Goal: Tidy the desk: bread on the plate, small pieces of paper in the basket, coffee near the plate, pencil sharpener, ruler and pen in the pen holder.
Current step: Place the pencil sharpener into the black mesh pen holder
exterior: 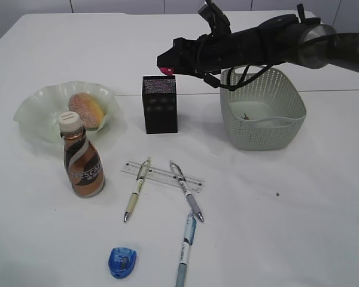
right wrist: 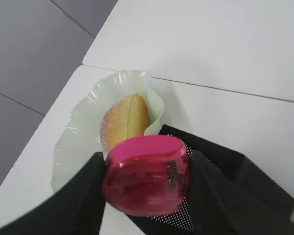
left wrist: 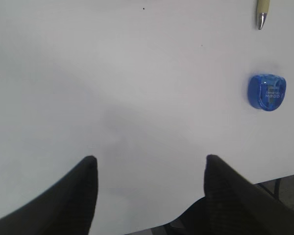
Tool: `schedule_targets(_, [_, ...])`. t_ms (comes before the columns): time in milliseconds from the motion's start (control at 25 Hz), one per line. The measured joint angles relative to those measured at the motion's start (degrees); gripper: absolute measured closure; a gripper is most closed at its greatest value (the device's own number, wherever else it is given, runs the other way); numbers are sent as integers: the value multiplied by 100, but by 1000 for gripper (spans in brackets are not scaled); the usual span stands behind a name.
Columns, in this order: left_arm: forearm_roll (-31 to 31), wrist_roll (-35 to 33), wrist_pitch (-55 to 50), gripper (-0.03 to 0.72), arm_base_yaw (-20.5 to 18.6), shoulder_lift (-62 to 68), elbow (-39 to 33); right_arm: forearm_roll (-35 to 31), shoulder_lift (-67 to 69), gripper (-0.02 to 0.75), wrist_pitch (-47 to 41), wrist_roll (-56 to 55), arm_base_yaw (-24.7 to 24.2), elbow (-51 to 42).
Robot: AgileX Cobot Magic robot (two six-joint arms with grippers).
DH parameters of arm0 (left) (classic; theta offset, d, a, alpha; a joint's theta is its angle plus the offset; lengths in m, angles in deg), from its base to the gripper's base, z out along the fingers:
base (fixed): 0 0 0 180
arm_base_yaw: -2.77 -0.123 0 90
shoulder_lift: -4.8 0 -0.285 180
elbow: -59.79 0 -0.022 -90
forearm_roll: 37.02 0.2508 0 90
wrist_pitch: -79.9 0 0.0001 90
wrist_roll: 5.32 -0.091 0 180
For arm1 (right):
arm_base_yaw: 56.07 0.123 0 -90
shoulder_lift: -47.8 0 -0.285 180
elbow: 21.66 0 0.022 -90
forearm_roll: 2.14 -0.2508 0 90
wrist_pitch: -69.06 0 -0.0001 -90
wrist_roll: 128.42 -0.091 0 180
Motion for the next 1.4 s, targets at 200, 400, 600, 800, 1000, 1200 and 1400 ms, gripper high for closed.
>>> schedule_targets(200, [0,0,-38,192,0,0,0,-55,79,382,61,104,-13,9])
schedule_targets(400, [0,0,-43,192,0,0,0,-80,79,382,65,123,-13,9])
schedule_targets(600, [0,0,-52,192,0,0,0,-92,79,362,32,123,-13,9])
schedule_targets(800, [0,0,-52,192,0,0,0,-126,79,351,9,123,-13,9])
schedule_targets(1000, [0,0,-52,192,0,0,0,-162,79,335,-27,123,-13,9])
schedule_targets(1200, [0,0,-52,192,0,0,0,-195,79,322,-99,123,-2,9])
schedule_targets(1400, [0,0,-52,192,0,0,0,-204,79,321,-98,123,-2,9])
